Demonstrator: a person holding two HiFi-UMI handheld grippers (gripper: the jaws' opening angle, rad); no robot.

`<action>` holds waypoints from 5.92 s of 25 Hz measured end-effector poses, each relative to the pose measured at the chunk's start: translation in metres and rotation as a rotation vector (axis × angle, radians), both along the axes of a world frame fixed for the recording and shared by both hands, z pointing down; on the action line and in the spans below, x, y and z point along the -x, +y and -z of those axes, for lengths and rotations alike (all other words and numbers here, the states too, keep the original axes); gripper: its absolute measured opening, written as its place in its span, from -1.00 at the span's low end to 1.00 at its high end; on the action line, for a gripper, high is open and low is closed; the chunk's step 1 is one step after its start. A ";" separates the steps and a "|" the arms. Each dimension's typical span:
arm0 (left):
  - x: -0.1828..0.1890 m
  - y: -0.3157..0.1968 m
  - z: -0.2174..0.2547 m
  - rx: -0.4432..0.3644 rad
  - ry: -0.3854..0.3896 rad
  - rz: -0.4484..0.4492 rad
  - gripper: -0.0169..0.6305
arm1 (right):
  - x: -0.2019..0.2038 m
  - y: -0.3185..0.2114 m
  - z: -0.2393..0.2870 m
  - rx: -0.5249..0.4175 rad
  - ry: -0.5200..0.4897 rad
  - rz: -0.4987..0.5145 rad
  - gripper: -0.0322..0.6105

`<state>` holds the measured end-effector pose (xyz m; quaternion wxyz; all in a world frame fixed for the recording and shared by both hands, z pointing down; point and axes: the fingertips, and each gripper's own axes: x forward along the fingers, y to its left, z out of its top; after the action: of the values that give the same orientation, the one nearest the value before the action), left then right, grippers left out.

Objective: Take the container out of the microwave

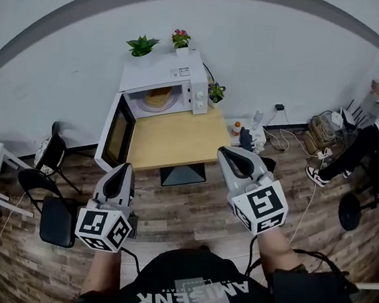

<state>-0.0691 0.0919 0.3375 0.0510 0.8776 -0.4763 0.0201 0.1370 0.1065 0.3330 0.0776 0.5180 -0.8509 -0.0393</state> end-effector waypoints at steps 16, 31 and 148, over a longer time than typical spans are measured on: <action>-0.007 -0.037 -0.005 -0.016 0.012 0.049 -0.94 | -0.015 -0.046 -0.008 -0.009 0.007 0.042 -0.88; 0.066 -0.167 0.006 -0.033 0.034 0.024 -0.94 | 0.065 -0.175 0.005 0.008 0.006 0.039 -0.88; 0.135 -0.234 -0.049 0.161 0.026 0.699 -0.94 | 0.172 -0.527 -0.329 0.362 0.732 0.497 -0.81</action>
<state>-0.2037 -0.1416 0.3868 0.1297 0.6551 -0.7438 0.0276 -0.0354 -0.4201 0.6618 0.4494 0.2290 -0.8590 -0.0880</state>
